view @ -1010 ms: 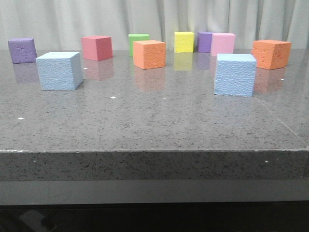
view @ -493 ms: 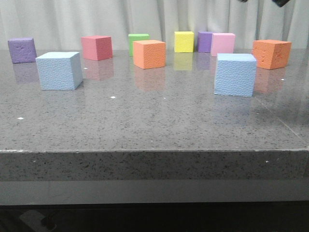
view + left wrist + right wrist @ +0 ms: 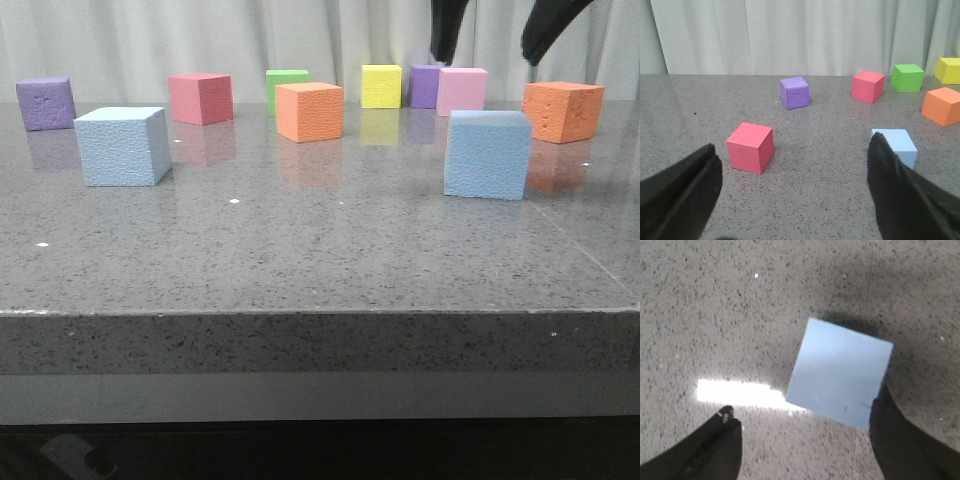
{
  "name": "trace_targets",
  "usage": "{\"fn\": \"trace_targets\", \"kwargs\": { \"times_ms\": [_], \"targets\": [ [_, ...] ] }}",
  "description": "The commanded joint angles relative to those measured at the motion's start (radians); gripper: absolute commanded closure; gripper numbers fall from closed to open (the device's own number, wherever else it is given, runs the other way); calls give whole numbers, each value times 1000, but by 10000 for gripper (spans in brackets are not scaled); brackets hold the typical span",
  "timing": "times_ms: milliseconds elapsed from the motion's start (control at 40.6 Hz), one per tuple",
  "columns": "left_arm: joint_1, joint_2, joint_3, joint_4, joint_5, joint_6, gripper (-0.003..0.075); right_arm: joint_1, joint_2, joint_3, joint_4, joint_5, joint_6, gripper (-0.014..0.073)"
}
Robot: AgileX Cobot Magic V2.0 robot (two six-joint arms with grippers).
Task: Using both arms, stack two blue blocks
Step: 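Lower the open right gripper over the light blue cube nearer it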
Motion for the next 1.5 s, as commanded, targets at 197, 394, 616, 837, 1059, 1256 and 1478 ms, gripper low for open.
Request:
{"fn": "trace_targets", "kwargs": {
  "times_ms": [197, 394, 616, 837, 1059, 1256, 1478],
  "targets": [
    [2, 16, -32, 1, -82, -7, 135, -17, 45, -94, -74, 25, 19, -10],
    [2, 16, -32, 1, -82, -7, 135, -17, 60, -94, -106, 7, 96, -10],
    [2, 16, -32, 1, -82, -7, 135, -17, 106, -94, -80, 17, 120, -10],
    [2, 16, -32, 1, -82, -7, 135, -17, 161, -94, -61, 28, 120, -10],
    [2, 16, -32, 1, -82, -7, 135, -17, 162, -94, -61, 20, 120, 92],
    [2, 16, -32, 1, -82, -7, 135, -17, 162, -94, -61, 28, 116, 251],
    [2, 16, -32, 1, -82, -7, 135, -11, 154, -115, -52, 48, 74, 251]
  ]
}}
